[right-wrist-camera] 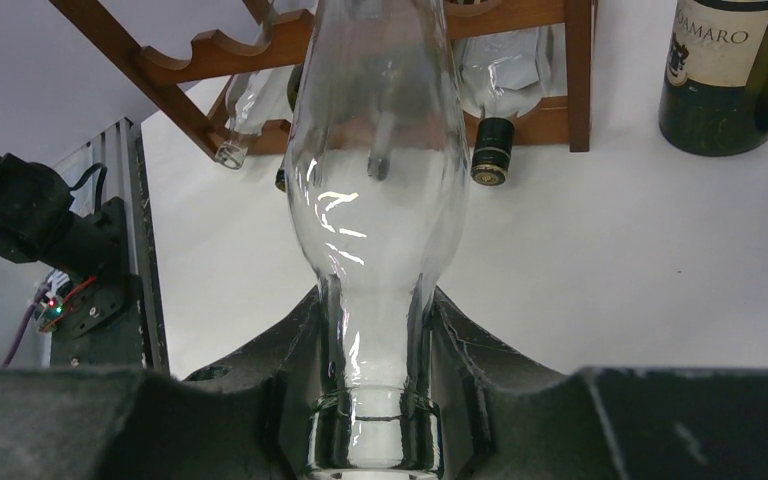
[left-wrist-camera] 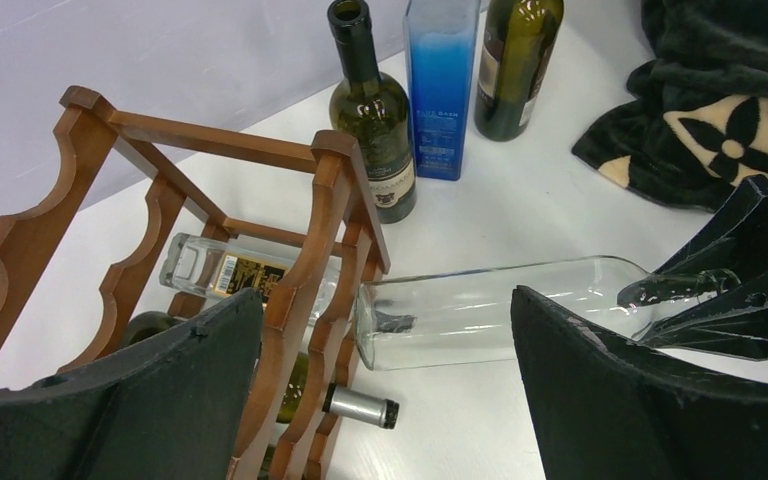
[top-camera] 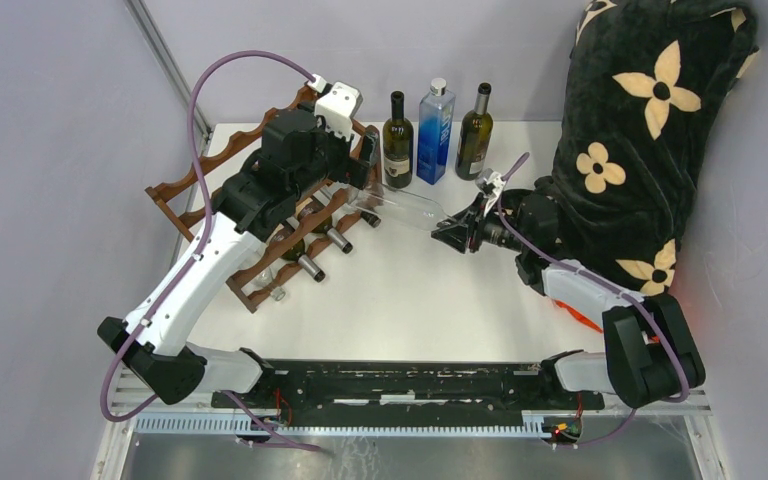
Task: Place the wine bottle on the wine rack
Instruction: Place the wine bottle in the wine rack.
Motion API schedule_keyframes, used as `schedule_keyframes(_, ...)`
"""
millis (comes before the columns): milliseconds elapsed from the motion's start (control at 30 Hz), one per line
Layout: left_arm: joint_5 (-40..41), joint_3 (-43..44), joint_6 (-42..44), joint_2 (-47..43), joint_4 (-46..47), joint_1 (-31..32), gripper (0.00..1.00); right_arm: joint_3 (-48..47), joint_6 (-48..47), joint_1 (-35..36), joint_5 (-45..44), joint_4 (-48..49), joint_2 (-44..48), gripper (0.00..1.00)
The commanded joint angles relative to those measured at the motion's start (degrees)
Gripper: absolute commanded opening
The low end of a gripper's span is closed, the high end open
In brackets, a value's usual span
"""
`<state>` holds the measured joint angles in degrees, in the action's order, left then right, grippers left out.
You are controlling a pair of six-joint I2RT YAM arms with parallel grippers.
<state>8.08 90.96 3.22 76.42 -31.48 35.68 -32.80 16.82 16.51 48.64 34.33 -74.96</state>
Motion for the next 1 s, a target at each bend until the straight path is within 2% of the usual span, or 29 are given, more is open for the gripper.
schedule_keyframes(0,1.8,1.2,0.6,-1.7,0.4,-0.3,0.98,-4.4,3.5,1.2,-3.0,11.7,-1.2,0.0)
schedule_keyframes(300,2.1,2.4,1.7,-1.0,0.2,-0.5,0.97,-7.3,3.9,3.6,-7.5,12.9,-5.8,0.0)
schedule_keyframes(467,2.2,2.9,2.1,-0.8,-0.1,-0.6,0.97,-9.3,5.3,4.7,-9.0,16.2,-9.0,0.0)
schedule_keyframes(967,3.7,3.5,3.1,0.8,1.0,-0.9,0.97,-18.3,10.7,13.4,-21.4,28.1,-23.9,0.0)
